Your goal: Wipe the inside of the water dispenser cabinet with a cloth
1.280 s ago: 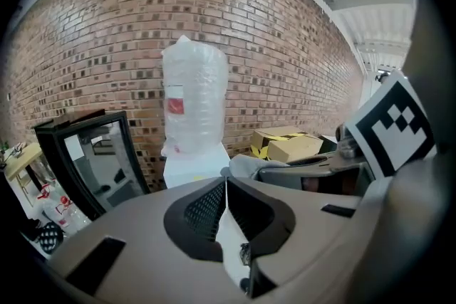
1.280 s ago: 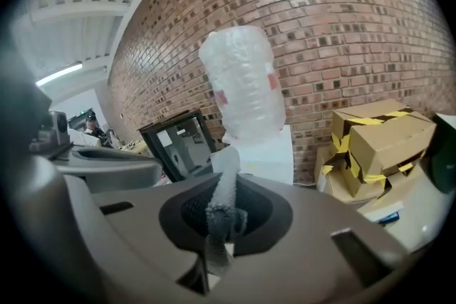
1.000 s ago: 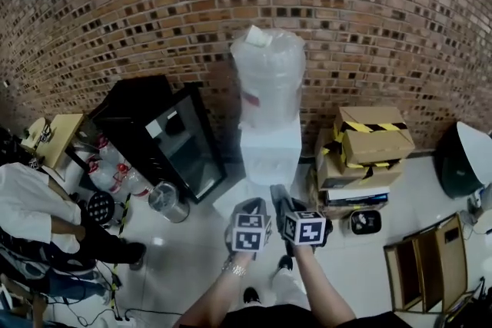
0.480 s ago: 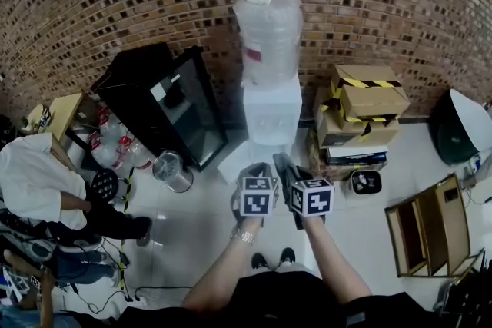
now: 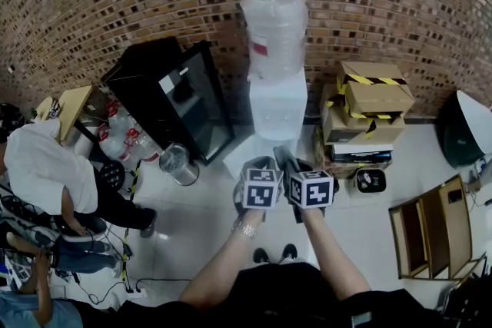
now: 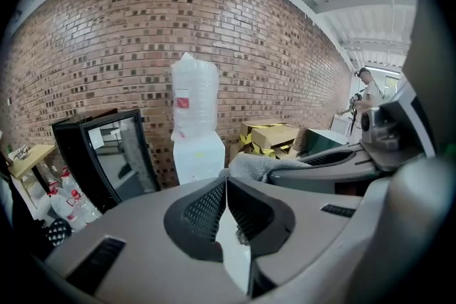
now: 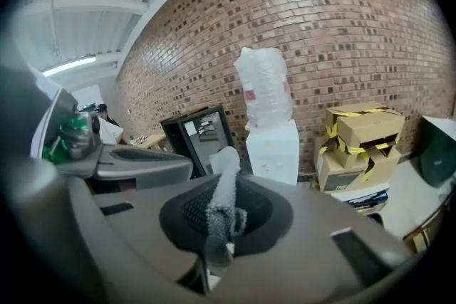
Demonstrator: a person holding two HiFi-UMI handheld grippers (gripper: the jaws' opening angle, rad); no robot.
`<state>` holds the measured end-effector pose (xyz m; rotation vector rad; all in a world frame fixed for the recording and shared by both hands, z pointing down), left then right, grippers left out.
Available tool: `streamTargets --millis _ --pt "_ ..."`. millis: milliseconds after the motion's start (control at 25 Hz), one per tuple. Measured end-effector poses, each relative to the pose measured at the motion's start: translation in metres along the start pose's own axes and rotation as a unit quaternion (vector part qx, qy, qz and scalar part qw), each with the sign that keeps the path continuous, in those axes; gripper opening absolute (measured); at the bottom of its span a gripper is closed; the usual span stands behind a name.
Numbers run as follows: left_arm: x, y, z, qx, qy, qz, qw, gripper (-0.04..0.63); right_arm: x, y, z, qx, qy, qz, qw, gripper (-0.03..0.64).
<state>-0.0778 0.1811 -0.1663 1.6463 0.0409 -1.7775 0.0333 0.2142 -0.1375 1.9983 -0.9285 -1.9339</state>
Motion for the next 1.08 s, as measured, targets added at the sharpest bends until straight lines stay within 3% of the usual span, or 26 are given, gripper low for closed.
streamTargets --millis 480,1080 --pt "-0.009 0.009 -0.016 -0.004 -0.013 0.015 0.9998 0.008 -0.014 0.003 -0.009 0.009 0.014 0.016 1.000 0.021" --pt "0.019 0.034 0.007 0.009 -0.027 0.013 0.9995 0.008 0.025 0.030 -0.023 0.021 -0.003 0.003 1.000 0.021"
Point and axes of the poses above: the fingertips, and each gripper's own axes: y forward along the fingers, z to its left, x out of its top, the point moved 8 cm from there along -y, backward along the fingers, and after that the axes turned 10 degrees about -y, right-handed, at the moved point
